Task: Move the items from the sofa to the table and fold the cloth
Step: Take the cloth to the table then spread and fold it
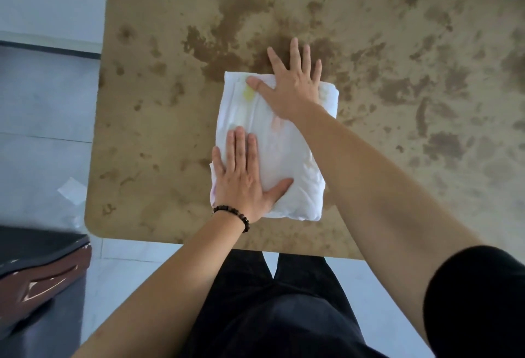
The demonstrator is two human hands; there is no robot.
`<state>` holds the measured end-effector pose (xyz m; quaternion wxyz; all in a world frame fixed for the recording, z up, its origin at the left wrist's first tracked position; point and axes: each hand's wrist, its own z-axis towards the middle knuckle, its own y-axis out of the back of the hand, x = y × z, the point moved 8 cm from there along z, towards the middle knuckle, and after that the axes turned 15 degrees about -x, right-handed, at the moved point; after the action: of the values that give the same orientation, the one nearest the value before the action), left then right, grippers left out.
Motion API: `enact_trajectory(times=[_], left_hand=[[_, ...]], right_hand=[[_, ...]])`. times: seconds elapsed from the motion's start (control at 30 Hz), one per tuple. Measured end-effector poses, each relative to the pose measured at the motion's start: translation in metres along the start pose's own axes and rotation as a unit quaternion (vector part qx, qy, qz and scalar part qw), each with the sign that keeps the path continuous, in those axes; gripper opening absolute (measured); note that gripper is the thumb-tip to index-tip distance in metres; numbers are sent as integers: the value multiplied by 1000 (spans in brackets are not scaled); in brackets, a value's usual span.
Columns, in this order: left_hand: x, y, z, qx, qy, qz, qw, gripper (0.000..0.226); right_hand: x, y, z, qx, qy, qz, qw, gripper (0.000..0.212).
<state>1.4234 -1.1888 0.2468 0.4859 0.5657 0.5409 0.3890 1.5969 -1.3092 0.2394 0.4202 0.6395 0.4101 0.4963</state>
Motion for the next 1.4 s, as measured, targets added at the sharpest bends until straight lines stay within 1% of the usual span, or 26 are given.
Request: enact_trajectory(times=[0.03, 0.07, 0.1, 0.13, 0.17, 0.23, 0.27, 0.3, 0.33, 0.37, 0.4, 0.43, 0.47, 0.53, 0.6, 0.67, 0.73, 0.8, 0.93, 1.03, 1.1, 1.2, 1.27, 1.3, 1.37, 1.4], left_hand=[[0, 0, -2, 1, -3, -4, 1000, 110], [1, 0, -5, -4, -5, -14, 1000, 110], [2, 2, -7, -15, -5, -35, 999, 108], [3, 7, -8, -37, 0, -75, 997, 104], [5, 15, -9, -71, 14, -131, 989, 98], [17, 35, -8, -152, 91, -241, 954, 88], [28, 41, -5, -175, 158, -278, 931, 87], [39, 44, -1, -174, 232, -304, 907, 88], [51, 41, 3, -151, 302, -318, 886, 90], [58, 37, 10, -112, 349, -316, 875, 93], [61, 33, 17, -65, 369, -307, 875, 93], [61, 31, 25, -19, 363, -309, 879, 92], [58, 27, 33, 22, 345, -333, 877, 88], [48, 25, 41, 79, 323, -400, 854, 79], [42, 28, 45, 91, 301, -433, 845, 62], [40, 33, 41, 102, 285, -456, 837, 43], [41, 45, 31, 99, 293, -513, 801, 35], [45, 68, 18, 74, 299, -561, 768, 32], [50, 130, -21, -14, 301, -611, 732, 28], [55, 170, -61, -90, 315, -643, 693, 40], [57, 191, -94, -146, 343, -659, 653, 42], [60, 214, -156, -257, 378, -659, 597, 45], [57, 215, -201, -301, 393, -660, 565, 54], [56, 211, -225, -318, 403, -665, 542, 55], [55, 205, -276, -358, 415, -677, 491, 50], [55, 204, -301, -381, 419, -674, 474, 46]], right_hand=[[-9, 12, 1, -48, -57, 68, 995, 64], [-21, 27, -2, -108, -112, 124, 980, 51], [-32, 43, -9, -165, -142, 144, 965, 44], [-40, 58, -21, -202, -140, 134, 960, 41], [-44, 68, -36, -217, -112, 117, 963, 41], [-55, 71, -72, -193, -69, 112, 972, 45], [-64, 68, -92, -167, -87, 126, 974, 49], [-76, 62, -112, -135, -136, 146, 971, 54], [-87, 55, -132, -101, -204, 174, 958, 58], [-96, 47, -150, -65, -277, 211, 935, 61], [-99, 40, -163, -34, -337, 252, 906, 64], [-101, 33, -172, -12, -376, 292, 879, 67], [-100, 28, -177, 4, -397, 329, 857, 71], [-97, 23, -180, 21, -411, 377, 830, 79], [-95, 23, -179, 28, -409, 392, 824, 68], [-92, 28, -180, 37, -386, 410, 826, 49], [-85, 44, -181, 42, -344, 449, 823, 34], [-75, 69, -184, 43, -297, 480, 824, 27], [-46, 126, -190, 62, -193, 535, 820, 33], [-20, 171, -200, 84, -103, 554, 822, 36], [-8, 193, -210, 98, -48, 559, 822, 35], [6, 211, -231, 134, 11, 561, 817, 34], [18, 215, -250, 162, 56, 559, 811, 35], [25, 216, -262, 176, 82, 555, 809, 35], [41, 213, -286, 199, 123, 542, 807, 34], [49, 210, -299, 211, 135, 532, 808, 34]])
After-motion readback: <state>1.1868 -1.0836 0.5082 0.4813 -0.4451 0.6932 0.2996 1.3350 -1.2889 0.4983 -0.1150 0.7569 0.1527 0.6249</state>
